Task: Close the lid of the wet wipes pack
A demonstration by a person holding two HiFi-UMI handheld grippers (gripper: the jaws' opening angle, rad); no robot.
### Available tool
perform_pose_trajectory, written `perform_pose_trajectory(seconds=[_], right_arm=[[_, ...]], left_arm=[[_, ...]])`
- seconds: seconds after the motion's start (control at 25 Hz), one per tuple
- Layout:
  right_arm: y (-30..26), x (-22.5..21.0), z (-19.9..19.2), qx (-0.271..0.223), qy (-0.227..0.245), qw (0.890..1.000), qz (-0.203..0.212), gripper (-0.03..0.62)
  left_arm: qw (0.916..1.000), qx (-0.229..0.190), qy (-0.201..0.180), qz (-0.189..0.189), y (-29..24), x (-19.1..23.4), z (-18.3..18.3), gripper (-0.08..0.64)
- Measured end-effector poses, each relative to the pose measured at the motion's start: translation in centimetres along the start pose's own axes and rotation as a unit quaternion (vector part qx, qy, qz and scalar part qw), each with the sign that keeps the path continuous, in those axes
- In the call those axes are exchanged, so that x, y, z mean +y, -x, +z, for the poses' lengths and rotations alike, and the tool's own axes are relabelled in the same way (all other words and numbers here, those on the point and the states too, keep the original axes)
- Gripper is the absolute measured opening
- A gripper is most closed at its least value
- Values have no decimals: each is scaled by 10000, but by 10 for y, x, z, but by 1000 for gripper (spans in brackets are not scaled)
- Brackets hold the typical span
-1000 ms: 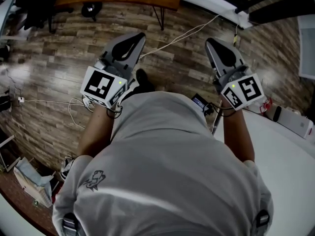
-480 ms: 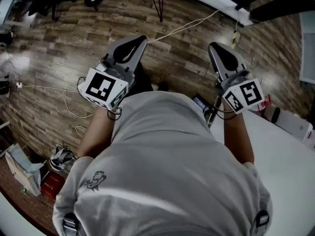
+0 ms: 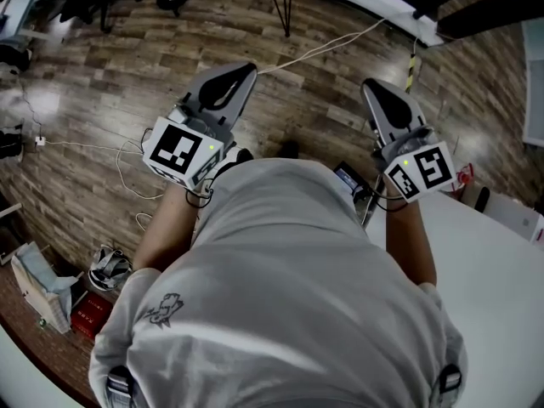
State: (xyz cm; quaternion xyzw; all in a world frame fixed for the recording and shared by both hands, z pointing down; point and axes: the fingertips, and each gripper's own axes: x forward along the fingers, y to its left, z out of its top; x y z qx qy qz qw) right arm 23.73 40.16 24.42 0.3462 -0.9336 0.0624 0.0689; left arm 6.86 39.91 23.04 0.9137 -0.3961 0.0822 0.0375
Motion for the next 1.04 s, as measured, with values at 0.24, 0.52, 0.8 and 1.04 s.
perform_pose_trajectory(seconds=[0.24, 0.52, 0.8, 1.04], right_arm=[[-21, 42, 10, -43, 23, 10000, -3, 40], [-43, 94, 9, -71, 26, 9999, -100, 40], [-55, 133, 15, -142, 103, 9997, -182, 40], [-62, 155, 18, -157, 88, 9996, -231, 40]], left_arm=[[10000, 21, -20, -96, 42, 19, 1, 14], [9999, -13, -65, -136, 99, 39, -8, 14], [9997, -132, -97, -196, 137, 49, -9, 14], [9994, -201, -100, -251, 158, 56, -9, 14]])
